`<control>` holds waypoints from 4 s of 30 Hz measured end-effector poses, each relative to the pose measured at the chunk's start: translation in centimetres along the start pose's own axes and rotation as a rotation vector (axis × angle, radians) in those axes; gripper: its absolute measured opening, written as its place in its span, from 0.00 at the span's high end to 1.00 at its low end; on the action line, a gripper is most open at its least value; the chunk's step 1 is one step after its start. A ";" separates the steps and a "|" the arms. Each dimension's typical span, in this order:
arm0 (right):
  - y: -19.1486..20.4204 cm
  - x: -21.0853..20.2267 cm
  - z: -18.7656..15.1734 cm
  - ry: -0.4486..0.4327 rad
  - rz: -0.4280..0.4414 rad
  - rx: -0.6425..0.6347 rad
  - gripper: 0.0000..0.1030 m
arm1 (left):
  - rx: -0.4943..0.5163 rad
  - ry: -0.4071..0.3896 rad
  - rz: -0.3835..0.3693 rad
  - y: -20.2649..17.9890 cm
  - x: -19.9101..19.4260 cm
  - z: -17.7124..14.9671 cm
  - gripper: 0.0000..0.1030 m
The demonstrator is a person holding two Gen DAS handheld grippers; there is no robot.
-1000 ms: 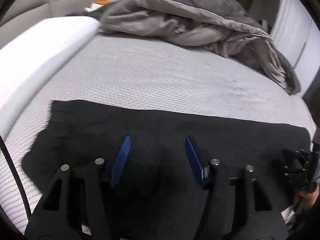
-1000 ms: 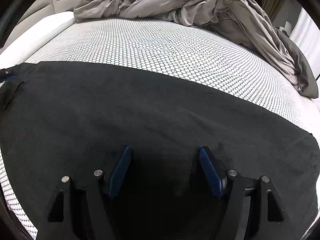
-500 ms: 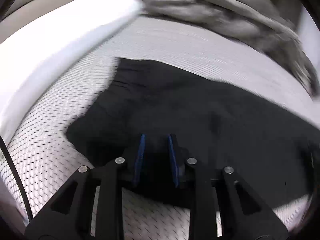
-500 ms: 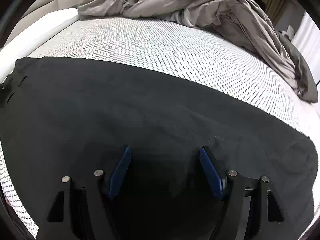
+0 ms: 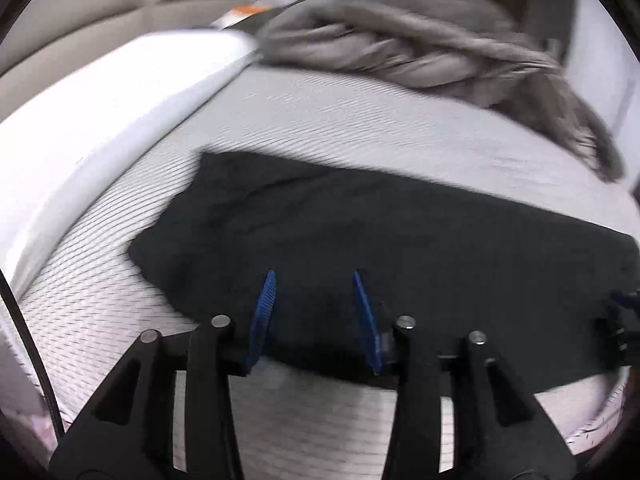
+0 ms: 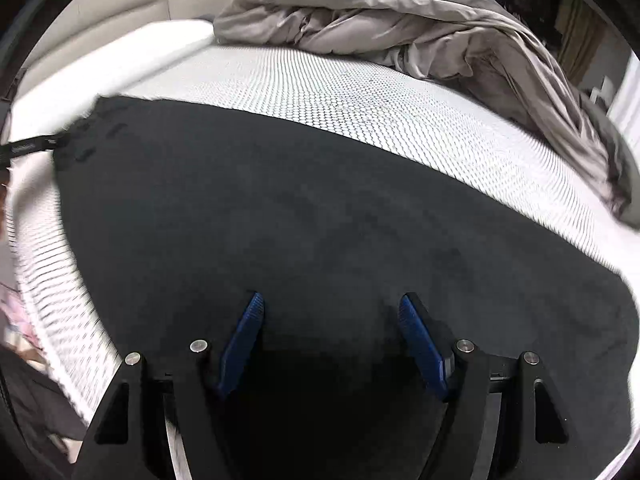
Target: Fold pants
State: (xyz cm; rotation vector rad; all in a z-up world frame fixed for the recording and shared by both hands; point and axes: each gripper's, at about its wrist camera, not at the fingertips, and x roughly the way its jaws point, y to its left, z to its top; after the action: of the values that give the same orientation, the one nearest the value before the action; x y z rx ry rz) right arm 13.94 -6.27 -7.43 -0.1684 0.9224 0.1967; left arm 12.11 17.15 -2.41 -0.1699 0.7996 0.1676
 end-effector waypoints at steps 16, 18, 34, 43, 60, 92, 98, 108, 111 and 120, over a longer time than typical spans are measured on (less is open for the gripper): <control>-18.1 -7.0 -14.1 0.061 -0.393 0.265 0.23 | 0.351 0.109 -0.303 -29.2 1.4 -4.8 0.19; -20.5 -8.8 -15.2 0.012 -0.280 0.413 0.23 | 0.367 0.131 -0.325 -29.4 0.6 -6.6 0.19; -32.2 -9.9 -23.1 -0.344 0.208 1.121 0.19 | 0.529 0.187 -0.407 -40.4 -0.5 -13.9 0.09; -32.8 -8.0 -17.6 -0.355 -0.065 1.076 0.76 | 0.382 0.153 -0.383 -35.2 0.3 -9.7 0.09; -8.9 -10.8 -1.9 -0.318 0.450 0.266 0.27 | -0.063 0.156 -0.415 -17.9 1.5 -2.4 0.11; -12.8 -3.2 -4.8 -0.075 0.156 0.376 0.26 | -0.097 0.174 -0.667 -21.6 2.1 0.4 0.91; -10.4 -2.3 -2.4 -0.051 0.198 0.339 0.26 | -0.097 0.203 -0.442 -13.3 3.4 0.1 0.88; -8.9 -2.6 -2.5 -0.007 0.190 0.337 0.26 | -0.156 0.128 -0.316 -8.3 0.0 -0.1 0.59; -9.2 -3.4 -5.2 0.017 0.214 0.387 0.26 | -0.142 0.087 -0.370 -9.7 -2.4 0.1 0.49; -8.5 -3.6 -7.2 -0.009 0.454 0.512 0.48 | 0.117 0.198 -0.554 -27.3 -1.7 -2.2 0.43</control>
State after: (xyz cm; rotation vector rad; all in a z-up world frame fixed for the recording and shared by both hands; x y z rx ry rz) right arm 8.32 -16.52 -8.34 0.5203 0.9650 0.3718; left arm 15.20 -10.01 -0.32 -0.2936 0.9276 -0.4237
